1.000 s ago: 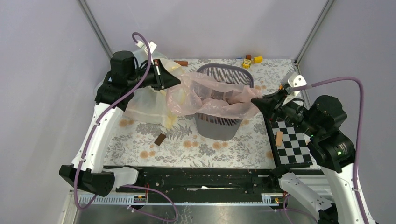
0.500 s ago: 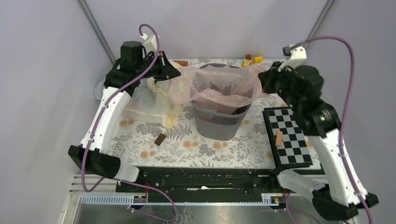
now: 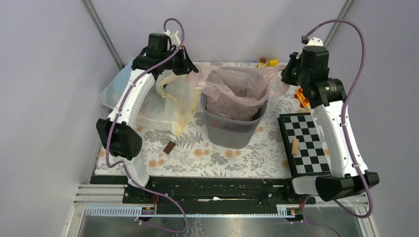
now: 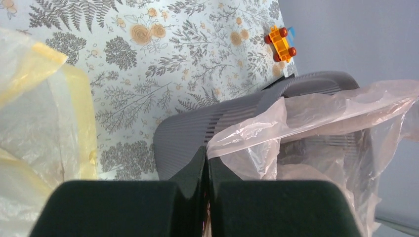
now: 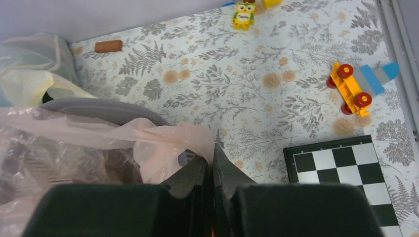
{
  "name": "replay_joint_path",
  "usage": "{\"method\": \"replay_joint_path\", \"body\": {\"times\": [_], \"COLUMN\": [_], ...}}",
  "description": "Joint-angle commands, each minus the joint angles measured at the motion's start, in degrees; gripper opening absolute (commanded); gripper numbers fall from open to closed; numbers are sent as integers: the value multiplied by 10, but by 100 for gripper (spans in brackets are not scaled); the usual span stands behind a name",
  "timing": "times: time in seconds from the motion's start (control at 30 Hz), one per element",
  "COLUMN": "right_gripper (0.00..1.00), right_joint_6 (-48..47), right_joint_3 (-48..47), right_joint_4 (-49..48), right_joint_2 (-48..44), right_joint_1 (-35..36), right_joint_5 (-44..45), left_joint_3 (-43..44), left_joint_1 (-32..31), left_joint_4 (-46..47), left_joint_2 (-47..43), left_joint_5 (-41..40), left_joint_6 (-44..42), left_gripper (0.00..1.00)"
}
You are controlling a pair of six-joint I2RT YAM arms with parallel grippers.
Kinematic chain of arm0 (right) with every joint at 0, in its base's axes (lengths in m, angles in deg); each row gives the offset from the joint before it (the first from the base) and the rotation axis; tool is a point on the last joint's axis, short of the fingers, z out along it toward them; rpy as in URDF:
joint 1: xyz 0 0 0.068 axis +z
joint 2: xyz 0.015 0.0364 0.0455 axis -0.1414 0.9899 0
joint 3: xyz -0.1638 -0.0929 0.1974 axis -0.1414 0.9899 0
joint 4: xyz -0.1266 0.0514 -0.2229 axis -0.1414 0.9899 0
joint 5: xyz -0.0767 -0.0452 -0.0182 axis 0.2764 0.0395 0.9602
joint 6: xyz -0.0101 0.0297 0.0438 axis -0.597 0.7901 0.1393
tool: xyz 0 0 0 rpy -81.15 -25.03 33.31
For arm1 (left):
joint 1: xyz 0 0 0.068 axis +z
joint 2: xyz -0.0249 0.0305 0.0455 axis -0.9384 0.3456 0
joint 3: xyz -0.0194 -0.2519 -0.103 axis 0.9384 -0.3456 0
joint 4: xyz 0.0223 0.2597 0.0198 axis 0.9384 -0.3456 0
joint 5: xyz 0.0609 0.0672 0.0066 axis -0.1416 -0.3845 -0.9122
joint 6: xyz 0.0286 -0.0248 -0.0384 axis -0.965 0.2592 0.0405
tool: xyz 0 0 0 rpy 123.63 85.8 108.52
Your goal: Put the trash bags into the trash bin
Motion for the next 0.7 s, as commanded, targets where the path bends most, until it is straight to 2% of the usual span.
{"method": "replay_joint_path", "body": {"times": [0.0, 0.3, 0.47, 0.67], "right_gripper": [11, 10, 9, 6], "right_joint_6": [9, 9, 15, 36], "right_joint_3": [-16, 57, 111, 178], "right_joint_4": [7, -9, -35, -91], "right_joint_2": [26, 59, 63, 71], "right_joint_1": [-36, -72, -74, -73], "right_joint_5": [-60, -113, -136, -207], "left_joint_3": [43, 4, -66, -98], "left_joint_1": [0, -5, -8, -20], "left_joint_4": [26, 58, 93, 107], "left_joint_2": [39, 92, 83, 80], "left_joint_5": [12, 39, 48, 41], "left_joint_6": [13, 26, 28, 29], "left_gripper": [1, 3, 4, 5]}}
